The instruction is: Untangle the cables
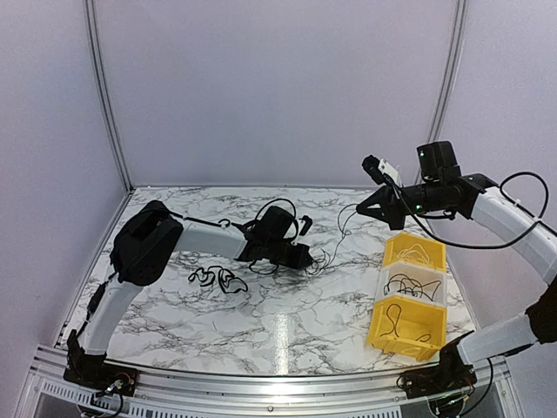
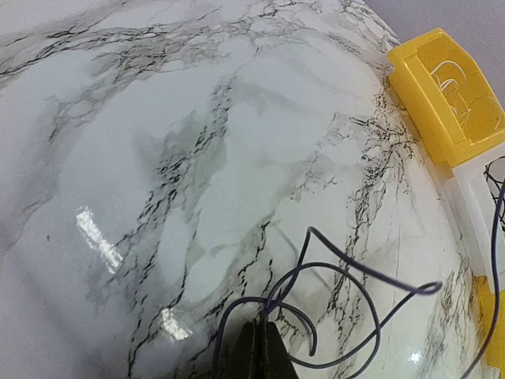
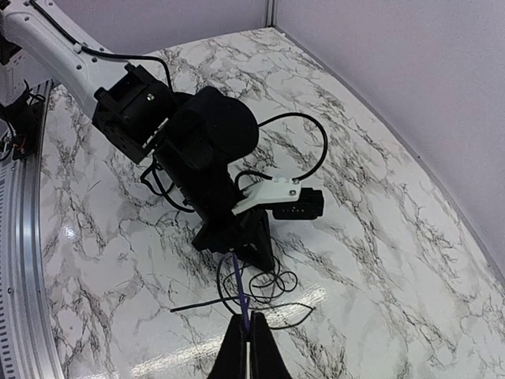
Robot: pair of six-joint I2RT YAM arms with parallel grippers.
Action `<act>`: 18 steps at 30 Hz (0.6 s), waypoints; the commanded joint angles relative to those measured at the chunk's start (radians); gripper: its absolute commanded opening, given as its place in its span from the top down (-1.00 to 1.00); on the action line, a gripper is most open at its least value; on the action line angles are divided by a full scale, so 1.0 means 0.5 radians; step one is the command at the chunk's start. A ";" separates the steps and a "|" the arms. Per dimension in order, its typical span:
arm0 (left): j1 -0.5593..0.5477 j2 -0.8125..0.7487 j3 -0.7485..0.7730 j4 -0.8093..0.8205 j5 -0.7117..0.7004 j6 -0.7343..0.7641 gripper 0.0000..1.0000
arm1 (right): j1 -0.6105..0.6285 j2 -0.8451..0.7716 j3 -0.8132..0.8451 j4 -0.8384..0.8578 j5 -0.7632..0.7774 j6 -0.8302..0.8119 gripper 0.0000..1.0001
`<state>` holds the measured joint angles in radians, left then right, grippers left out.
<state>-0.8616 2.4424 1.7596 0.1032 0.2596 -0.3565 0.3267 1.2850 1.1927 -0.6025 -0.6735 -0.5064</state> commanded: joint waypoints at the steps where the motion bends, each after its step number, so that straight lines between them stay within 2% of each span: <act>1: 0.057 -0.341 -0.228 0.064 -0.177 0.034 0.98 | 0.002 -0.118 -0.023 -0.083 0.088 -0.028 1.00; 9: 0.256 -0.889 -0.786 0.193 -0.532 -0.048 1.00 | -0.077 -0.304 -0.125 -0.084 0.404 -0.010 1.00; 13: 0.340 -1.104 -0.975 0.204 -0.705 -0.079 1.00 | -0.253 -0.283 -0.200 -0.071 0.420 -0.009 1.00; 18: 0.415 -1.356 -1.138 0.211 -0.792 -0.082 1.00 | -0.488 -0.196 -0.280 -0.018 0.482 -0.016 1.00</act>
<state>-0.6682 1.8534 1.2411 0.1905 -0.0654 -0.3889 0.1589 1.1542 1.0710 -0.6361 -0.4835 -0.5137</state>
